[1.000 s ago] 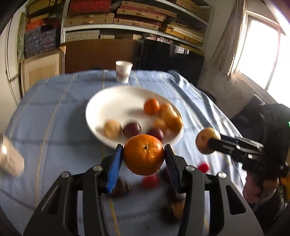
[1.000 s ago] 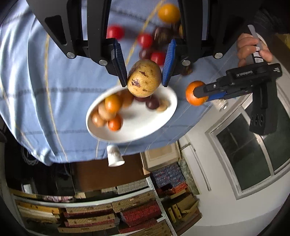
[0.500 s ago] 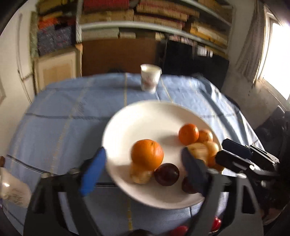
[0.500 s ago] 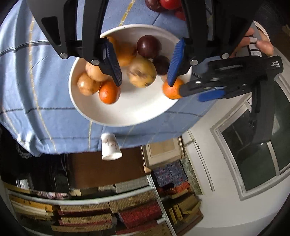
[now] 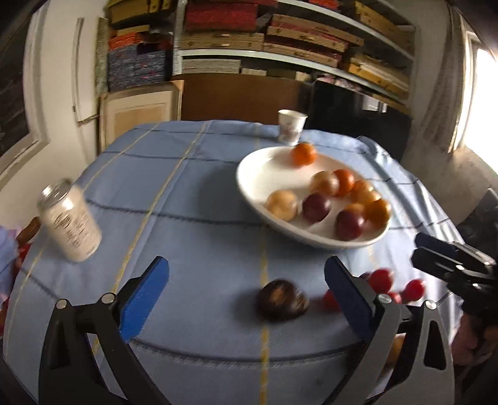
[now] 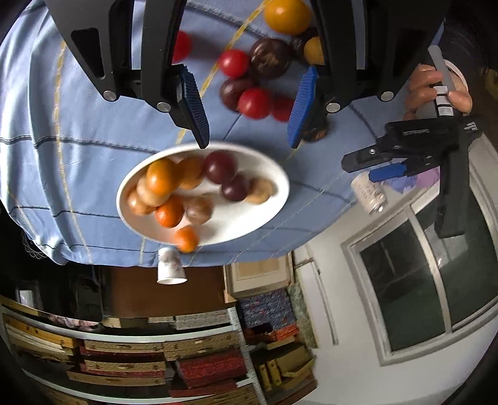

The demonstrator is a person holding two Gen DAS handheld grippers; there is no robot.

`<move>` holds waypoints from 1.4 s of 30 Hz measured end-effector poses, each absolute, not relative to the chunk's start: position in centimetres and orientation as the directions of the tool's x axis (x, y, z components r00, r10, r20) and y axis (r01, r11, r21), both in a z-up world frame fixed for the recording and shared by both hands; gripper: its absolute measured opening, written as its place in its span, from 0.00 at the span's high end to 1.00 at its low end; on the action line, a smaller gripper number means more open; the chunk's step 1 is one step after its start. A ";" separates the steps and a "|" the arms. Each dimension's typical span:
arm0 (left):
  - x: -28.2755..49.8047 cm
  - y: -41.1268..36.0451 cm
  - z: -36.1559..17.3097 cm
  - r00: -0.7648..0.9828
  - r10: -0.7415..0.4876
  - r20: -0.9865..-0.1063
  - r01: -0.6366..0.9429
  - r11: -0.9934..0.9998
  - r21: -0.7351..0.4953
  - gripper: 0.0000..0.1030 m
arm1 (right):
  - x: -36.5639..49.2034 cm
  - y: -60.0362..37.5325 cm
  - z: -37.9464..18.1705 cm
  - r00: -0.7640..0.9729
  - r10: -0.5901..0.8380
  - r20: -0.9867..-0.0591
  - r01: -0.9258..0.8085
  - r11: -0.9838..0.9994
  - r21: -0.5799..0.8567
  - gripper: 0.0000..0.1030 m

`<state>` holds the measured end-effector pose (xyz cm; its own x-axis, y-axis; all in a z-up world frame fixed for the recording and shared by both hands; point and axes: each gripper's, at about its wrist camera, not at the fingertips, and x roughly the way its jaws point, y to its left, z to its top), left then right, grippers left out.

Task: Organize fruits
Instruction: 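Move the left tool to the dark brown fruit while the right tool reaches a red tomato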

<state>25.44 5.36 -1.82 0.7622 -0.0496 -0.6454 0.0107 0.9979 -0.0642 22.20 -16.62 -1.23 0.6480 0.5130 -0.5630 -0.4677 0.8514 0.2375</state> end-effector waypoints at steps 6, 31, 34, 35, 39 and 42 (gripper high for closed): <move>24.3 6.3 -1.8 0.781 0.041 -0.624 -0.058 0.998 -0.006 0.05 | 21.7 -14.9 -2.3 0.625 0.485 -0.611 -0.495 0.852 0.170 0.49; 24.0 6.6 -1.9 0.761 0.004 -0.649 -0.048 0.998 -0.050 0.05 | 22.4 -13.2 -3.8 0.610 0.431 -0.665 -0.479 0.869 0.124 0.52; 24.1 6.6 -1.9 0.759 0.003 -0.651 -0.048 0.998 -0.051 0.05 | 22.4 -13.2 -3.8 0.609 0.432 -0.665 -0.476 0.870 0.129 0.52; 24.1 6.6 -2.0 0.759 0.004 -0.652 -0.049 0.998 -0.050 0.05 | 22.4 -13.2 -3.8 0.608 0.433 -0.666 -0.474 0.871 0.133 0.52; 24.2 6.7 -2.2 0.753 0.003 -0.658 -0.049 0.997 -0.051 0.05 | 22.5 -13.2 -3.8 0.604 0.434 -0.669 -0.466 0.873 0.146 0.52; 24.3 6.7 -2.3 0.751 0.003 -0.660 -0.049 0.998 -0.050 0.05 | 22.7 -13.1 -3.9 0.597 0.438 -0.672 -0.460 0.873 0.161 0.55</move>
